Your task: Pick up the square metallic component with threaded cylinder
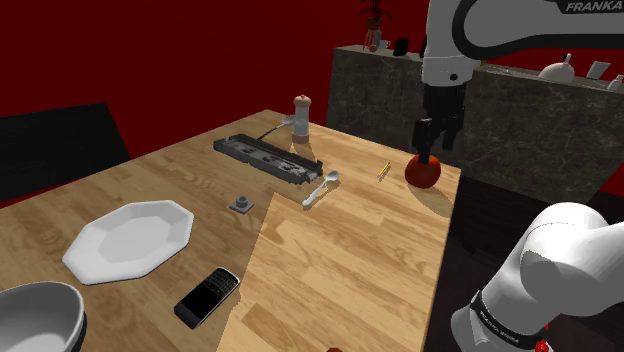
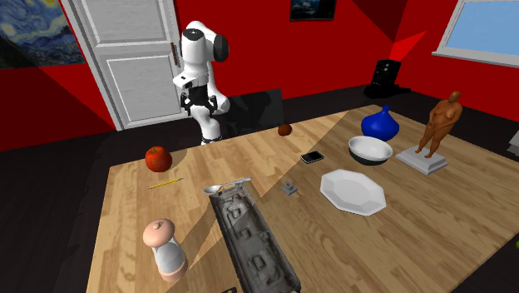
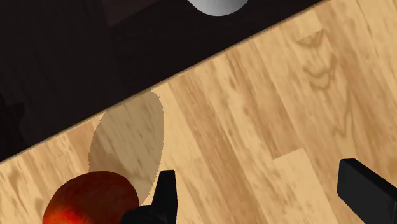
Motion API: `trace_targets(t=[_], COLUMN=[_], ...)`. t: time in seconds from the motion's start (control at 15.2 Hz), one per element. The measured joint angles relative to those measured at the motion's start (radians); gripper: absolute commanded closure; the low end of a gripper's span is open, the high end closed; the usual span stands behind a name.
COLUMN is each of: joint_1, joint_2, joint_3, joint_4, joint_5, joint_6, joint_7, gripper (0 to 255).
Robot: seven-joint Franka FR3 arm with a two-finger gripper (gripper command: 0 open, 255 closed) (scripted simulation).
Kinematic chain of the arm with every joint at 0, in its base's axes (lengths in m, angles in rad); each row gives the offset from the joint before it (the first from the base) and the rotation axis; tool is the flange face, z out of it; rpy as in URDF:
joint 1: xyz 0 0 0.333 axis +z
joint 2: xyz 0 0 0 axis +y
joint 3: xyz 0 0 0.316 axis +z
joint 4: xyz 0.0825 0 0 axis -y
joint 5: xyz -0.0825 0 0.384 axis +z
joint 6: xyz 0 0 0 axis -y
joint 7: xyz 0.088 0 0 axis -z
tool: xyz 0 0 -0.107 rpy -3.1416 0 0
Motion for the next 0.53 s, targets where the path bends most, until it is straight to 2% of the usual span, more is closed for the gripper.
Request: trace_targets(t=[0.13, 0.53], joint_1=[0.004, 0.042], joint_2=[0.010, 0.135], joint_3=[0.006, 0.061], joint_4=[-0.003, 0.004], joint_5=[0.006, 0.062], joint_6=[0.016, 0.169], joint_7=[0.006, 0.061], gripper=[0, 0])
